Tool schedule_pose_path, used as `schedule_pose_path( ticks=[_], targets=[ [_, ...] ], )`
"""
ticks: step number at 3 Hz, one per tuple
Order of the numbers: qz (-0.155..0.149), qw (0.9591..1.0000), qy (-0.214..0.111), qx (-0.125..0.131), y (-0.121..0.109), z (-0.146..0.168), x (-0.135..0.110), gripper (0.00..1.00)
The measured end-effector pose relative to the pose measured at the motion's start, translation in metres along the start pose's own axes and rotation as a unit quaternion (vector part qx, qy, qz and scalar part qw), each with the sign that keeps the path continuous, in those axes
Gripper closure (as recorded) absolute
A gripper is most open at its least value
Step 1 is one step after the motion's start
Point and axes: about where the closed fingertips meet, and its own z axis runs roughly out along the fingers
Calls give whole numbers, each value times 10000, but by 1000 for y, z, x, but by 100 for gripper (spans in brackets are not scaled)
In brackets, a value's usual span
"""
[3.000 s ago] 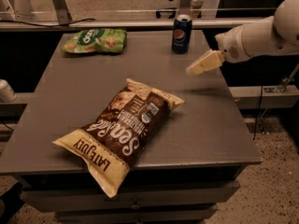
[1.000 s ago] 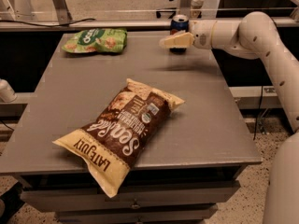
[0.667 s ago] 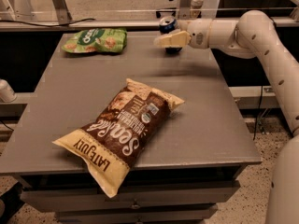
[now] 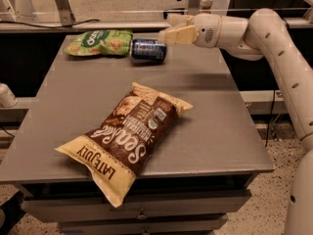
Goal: Knock pepsi can over
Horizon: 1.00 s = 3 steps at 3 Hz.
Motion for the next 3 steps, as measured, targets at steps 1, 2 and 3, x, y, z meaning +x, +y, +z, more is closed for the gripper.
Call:
schedule_pose_path(
  ticks=[1,2,3],
  targets=[
    [127,9993,-110,-324,20,-1,-7,0],
    [144,9995,-67,-283,20,-6,-5,0],
    [74,10000,22,-54,10,-24,-5,0]
  ],
)
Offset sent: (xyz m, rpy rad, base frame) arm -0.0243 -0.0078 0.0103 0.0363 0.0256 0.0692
